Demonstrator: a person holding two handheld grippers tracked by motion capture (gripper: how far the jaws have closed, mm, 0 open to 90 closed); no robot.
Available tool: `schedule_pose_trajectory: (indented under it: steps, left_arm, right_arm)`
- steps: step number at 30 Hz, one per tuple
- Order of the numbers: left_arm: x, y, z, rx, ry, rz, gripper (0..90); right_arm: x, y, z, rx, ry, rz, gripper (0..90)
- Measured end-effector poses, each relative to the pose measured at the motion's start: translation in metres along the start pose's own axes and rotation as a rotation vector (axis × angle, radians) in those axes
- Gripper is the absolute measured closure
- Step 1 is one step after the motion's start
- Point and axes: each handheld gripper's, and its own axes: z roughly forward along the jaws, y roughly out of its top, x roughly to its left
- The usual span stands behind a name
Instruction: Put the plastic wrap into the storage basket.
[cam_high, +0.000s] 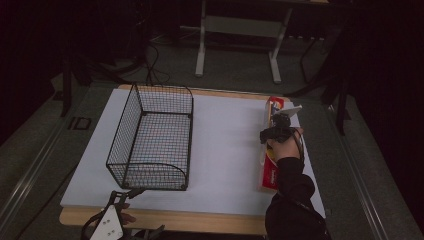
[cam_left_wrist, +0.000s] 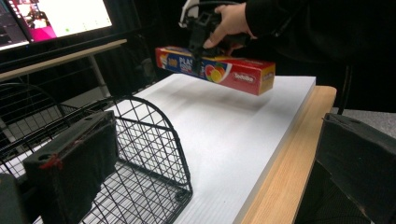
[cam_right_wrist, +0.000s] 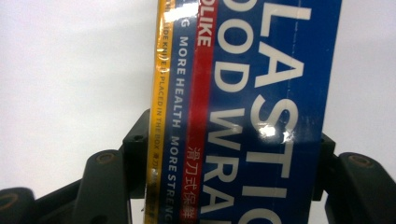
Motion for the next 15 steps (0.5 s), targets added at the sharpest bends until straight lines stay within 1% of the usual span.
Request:
schedule_pose_trajectory:
  steps: [4,8,11,13,14,15]
  left_arm:
    - [0.000,0.000,0.001,0.004,-0.001,0.000,0.0]
    - [0.000,0.000,0.001,0.008,0.000,0.001,0.0]
    - [0.000,0.000,0.000,0.005,0.001,0.001,0.0]
    - [0.000,0.000,0.000,0.007,0.001,0.000,0.0]
    - [0.000,0.000,0.001,0.009,0.002,0.001,0.0]
    - [0.000,0.000,0.001,0.009,0.001,0.001,0.0]
  right_arm:
    - [0.011,0.004,-0.014,-0.031,0.011,-0.043,38.9]
    - [0.024,0.006,-0.025,-0.056,0.045,-0.070,38.9]
    - [0.036,0.007,-0.033,-0.061,0.055,-0.106,38.9]
    - [0.044,0.008,-0.039,-0.078,0.060,-0.127,38.9]
    - [0.052,0.009,-0.043,-0.088,0.063,-0.142,38.9]
    - [0.055,0.010,-0.044,-0.089,0.063,-0.151,38.9]
